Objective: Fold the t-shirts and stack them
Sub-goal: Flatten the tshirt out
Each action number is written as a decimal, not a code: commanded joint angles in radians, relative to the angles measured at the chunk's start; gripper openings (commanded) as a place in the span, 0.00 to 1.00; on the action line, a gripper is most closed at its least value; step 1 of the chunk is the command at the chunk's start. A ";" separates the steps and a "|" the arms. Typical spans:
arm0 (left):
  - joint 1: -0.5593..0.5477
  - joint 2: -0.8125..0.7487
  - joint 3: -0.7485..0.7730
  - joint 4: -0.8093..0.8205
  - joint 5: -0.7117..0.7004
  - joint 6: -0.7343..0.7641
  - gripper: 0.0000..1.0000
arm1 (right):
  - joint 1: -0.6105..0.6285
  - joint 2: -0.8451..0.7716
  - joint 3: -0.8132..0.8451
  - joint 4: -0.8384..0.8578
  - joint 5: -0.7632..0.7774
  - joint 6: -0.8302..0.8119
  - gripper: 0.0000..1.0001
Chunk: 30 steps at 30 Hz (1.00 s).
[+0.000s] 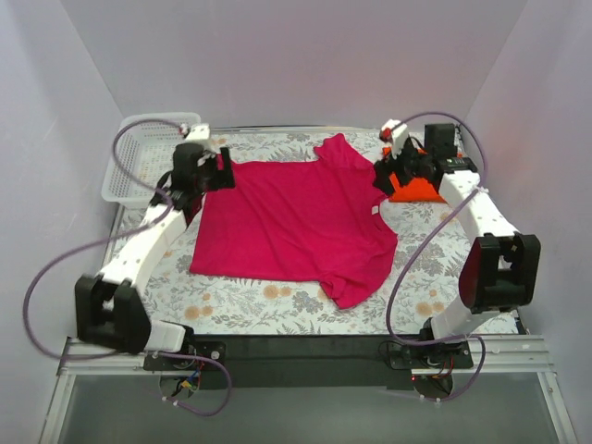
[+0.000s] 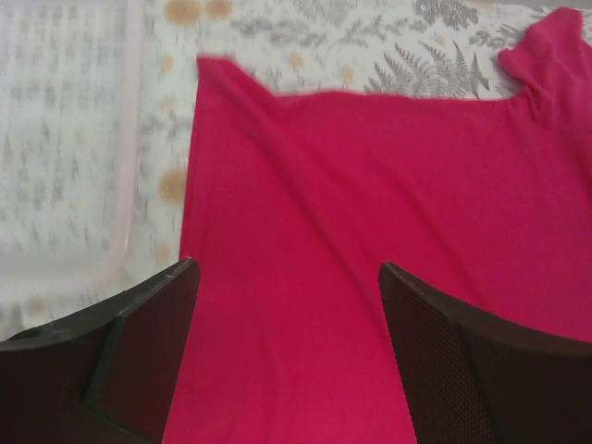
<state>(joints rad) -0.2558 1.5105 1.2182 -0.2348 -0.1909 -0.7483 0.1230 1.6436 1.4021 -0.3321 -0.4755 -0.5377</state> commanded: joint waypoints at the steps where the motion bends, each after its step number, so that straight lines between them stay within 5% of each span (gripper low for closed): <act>1: 0.064 -0.215 -0.297 -0.086 0.192 -0.325 0.73 | -0.035 -0.079 -0.202 -0.353 -0.198 -0.234 0.77; 6: 0.093 -0.487 -0.538 -0.164 0.145 -0.552 0.90 | -0.045 -0.262 -0.419 -0.551 -0.225 -0.569 0.76; 12: 0.104 -0.478 -0.550 -0.337 0.030 -0.770 0.97 | 0.039 -0.433 -0.612 -0.654 -0.310 -1.166 0.76; 21: 0.107 -0.391 -0.555 -0.492 -0.027 -0.976 0.89 | 0.421 -0.418 -0.683 -0.478 -0.279 -0.980 0.60; 30: 0.118 -0.365 -0.614 -0.434 -0.082 -1.112 0.66 | 0.544 -0.493 -0.819 -0.323 -0.184 -0.844 0.55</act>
<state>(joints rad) -0.1448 1.1366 0.6159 -0.6830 -0.2199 -1.7840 0.6464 1.1667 0.5884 -0.7300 -0.6804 -1.4307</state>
